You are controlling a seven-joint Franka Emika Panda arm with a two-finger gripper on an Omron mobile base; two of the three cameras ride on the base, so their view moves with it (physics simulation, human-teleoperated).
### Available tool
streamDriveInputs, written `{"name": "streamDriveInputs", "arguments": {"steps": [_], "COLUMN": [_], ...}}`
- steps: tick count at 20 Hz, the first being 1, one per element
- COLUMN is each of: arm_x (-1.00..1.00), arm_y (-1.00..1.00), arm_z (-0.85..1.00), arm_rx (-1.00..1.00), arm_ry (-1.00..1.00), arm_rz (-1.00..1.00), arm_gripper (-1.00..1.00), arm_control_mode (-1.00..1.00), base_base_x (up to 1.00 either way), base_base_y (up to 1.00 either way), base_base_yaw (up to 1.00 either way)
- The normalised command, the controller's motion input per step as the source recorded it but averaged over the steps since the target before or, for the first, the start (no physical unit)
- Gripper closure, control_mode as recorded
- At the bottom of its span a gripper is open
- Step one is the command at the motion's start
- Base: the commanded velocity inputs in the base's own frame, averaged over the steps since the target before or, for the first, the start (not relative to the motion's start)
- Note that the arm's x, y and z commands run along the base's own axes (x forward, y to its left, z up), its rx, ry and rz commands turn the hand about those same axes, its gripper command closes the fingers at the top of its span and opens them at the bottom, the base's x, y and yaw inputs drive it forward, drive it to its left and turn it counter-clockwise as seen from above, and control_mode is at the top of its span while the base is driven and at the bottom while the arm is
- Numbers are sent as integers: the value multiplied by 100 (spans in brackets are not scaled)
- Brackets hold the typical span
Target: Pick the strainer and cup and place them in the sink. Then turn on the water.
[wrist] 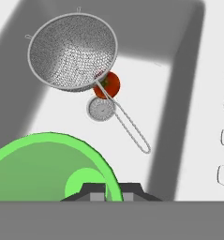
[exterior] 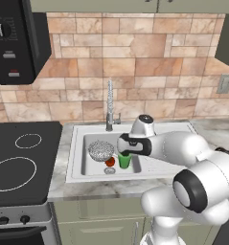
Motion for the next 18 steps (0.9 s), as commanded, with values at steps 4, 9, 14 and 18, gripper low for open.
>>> {"name": "streamDriveInputs", "arguments": {"steps": [4, 9, 14, 18], "arm_x": [0, 2, 2, 3], "arm_y": [1, 0, 2, 8], "arm_z": [-21, -21, -19, -18], "arm_rx": [0, 0, 0, 0], "arm_ry": [0, 0, 0, 0], "arm_rz": [0, 0, 0, 0], "arm_gripper": [100, 100, 100, 100], "arm_control_mode": [-100, -100, -100, -100], "base_base_x": [0, 0, 0, 0], "base_base_y": [0, 0, 0, 0], "base_base_yaw": [0, 0, 0, 0]}}
